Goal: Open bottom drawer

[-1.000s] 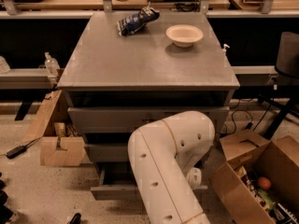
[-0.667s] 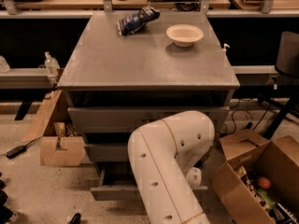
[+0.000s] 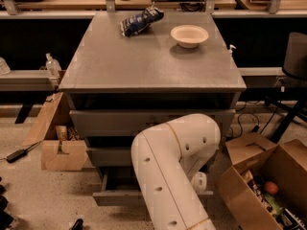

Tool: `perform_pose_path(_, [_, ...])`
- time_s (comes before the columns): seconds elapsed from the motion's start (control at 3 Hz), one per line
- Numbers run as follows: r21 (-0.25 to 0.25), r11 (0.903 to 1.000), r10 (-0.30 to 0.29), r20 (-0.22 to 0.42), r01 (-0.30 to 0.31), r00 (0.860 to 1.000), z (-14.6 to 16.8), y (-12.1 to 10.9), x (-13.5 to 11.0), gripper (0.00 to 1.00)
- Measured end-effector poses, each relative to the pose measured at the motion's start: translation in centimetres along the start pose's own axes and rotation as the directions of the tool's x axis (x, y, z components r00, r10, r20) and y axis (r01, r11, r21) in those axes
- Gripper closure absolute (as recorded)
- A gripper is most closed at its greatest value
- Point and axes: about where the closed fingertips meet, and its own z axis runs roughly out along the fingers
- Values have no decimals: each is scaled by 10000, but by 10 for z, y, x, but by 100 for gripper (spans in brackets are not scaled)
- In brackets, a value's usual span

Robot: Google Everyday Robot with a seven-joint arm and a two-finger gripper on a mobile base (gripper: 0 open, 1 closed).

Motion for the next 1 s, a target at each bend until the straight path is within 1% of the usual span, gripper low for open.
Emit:
perform_pose_path(0.33, [-2, 10000, 0, 0, 0, 10000, 0, 0, 0, 100])
perform_pose_path(1.0, [-332, 9994, 26, 19, -25, 10000, -3, 26, 1, 100])
